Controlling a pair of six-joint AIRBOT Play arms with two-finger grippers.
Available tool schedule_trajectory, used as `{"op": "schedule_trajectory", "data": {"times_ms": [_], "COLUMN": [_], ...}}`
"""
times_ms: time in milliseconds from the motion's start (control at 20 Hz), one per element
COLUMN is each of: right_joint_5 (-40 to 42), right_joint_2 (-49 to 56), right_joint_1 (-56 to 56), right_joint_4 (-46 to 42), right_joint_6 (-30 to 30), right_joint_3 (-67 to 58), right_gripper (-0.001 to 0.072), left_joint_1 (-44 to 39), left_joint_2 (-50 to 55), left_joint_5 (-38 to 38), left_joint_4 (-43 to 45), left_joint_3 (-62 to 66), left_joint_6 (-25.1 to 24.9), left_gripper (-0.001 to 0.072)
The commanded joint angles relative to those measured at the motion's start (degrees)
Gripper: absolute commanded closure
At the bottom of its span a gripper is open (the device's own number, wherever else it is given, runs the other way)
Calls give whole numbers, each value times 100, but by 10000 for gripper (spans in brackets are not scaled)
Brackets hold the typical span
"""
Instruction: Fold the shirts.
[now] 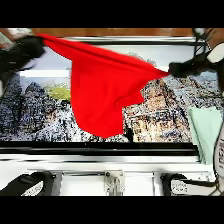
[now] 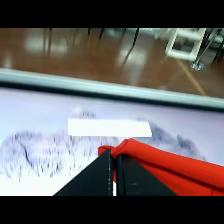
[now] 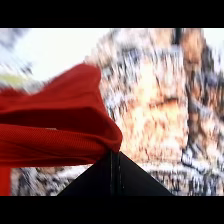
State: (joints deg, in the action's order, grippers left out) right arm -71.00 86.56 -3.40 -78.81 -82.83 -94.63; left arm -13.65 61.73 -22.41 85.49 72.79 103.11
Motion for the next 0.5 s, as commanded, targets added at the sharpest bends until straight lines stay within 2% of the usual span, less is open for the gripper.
{"op": "schedule_trajectory", "data": {"times_ms": [0,200,250,300,350,400,450], "right_joint_5": [-393,-26,2,-35,-116,-223,-295], "right_joint_2": [772,1054,1040,1025,1023,1025,1025], "right_joint_1": [4,4,4,4,4,4,4], "right_joint_4": [131,898,1023,1119,1193,1233,1228], "right_joint_6": [-232,-293,-293,-293,-293,-291,-289], "right_joint_3": [2,0,0,0,0,0,0], "right_gripper": [657,657,656,657,656,656,656], "left_joint_1": [-11,-111,-37,114,374,702,1086], "left_joint_2": [1233,2068,2094,2057,1996,1950,1906], "left_joint_5": [92,-81,-330,-776,-1596,-2581,-3602], "left_joint_4": [-743,-1182,-1180,-1178,-1174,-1134,-1102], "left_joint_3": [-2,-2,2,52,201,398,579], "left_joint_6": [26,20,-96,-260,-361,-352,-358], "left_gripper": [663,660,593,413,164,28,23]}}
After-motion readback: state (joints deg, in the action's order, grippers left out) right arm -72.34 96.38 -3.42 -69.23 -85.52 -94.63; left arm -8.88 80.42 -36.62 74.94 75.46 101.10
